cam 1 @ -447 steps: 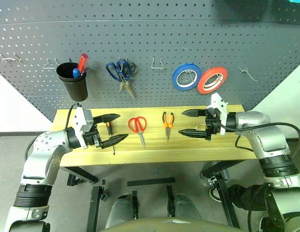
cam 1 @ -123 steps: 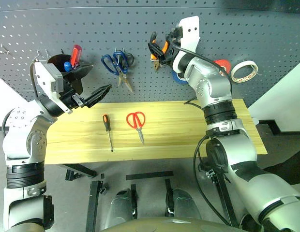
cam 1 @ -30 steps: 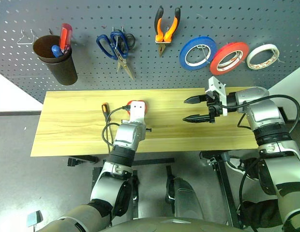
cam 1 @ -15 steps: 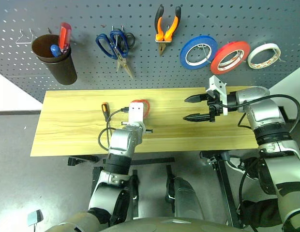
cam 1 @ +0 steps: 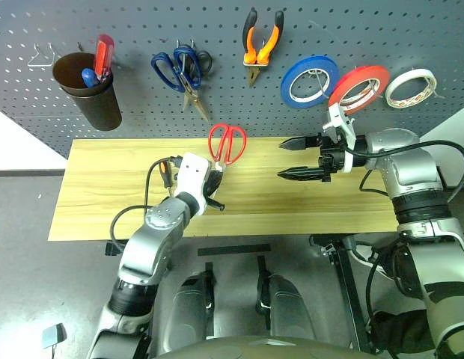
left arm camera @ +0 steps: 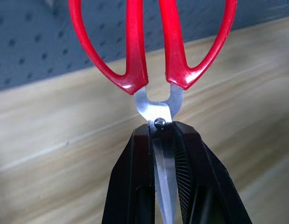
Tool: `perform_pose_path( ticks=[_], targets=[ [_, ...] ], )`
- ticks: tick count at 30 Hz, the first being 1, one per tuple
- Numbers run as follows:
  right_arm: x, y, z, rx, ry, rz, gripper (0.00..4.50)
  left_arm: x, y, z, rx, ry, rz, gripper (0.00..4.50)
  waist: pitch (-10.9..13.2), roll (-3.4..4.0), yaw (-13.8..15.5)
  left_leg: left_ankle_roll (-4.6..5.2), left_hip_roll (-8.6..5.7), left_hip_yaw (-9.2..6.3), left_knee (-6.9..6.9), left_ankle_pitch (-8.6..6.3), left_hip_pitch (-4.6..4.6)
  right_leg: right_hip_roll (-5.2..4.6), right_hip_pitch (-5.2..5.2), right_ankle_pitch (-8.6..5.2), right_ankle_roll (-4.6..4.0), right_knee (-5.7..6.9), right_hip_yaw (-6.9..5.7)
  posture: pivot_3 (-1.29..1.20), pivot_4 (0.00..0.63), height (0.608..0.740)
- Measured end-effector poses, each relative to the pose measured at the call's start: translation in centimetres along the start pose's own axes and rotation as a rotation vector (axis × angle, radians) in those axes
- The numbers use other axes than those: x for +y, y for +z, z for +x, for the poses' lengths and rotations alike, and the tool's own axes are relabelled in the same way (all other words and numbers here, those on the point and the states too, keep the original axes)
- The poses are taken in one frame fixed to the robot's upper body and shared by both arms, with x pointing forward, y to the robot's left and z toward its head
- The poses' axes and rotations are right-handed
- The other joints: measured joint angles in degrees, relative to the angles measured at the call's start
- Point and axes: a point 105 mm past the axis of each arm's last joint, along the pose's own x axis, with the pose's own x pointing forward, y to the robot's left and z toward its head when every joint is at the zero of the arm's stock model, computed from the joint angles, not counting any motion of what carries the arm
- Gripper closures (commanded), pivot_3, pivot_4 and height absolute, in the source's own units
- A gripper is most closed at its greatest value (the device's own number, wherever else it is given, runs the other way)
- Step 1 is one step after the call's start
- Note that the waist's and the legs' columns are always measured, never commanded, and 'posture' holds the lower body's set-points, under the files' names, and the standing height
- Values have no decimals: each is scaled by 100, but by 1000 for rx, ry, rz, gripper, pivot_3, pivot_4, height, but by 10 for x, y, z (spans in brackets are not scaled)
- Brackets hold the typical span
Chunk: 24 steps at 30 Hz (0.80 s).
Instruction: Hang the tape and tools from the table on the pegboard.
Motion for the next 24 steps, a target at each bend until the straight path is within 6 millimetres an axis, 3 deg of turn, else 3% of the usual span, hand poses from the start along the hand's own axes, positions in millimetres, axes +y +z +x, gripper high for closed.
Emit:
perform_pose_path(
  ticks=[3,7,12,24],
  targets=[
    [0,8,-4,-51,-11,24,0,12,6,-20,-71,-26,12,4255,-11,5,8,0,-2,1,0,0,-4,0,1,0,0,-1,-9,43,202,732],
    [6,18,-4,-95,5,19,0,13,16,-42,-178,-90,68,4255,-48,10,13,0,-3,10,2,0,-26,0,-6,1,1,0,-20,50,173,732],
    [10,42,-12,-197,-8,6,0,18,36,-56,-329,-95,98,4255,-234,13,44,0,-10,-5,5,0,-66,3,-22,3,5,-9,-51,52,144,732],
    [13,79,-23,-261,-19,-87,0,35,70,-44,-484,-55,190,4255,-603,12,149,2,-15,-4,9,5,-59,7,-12,7,9,-9,-58,28,104,732]
  ],
)
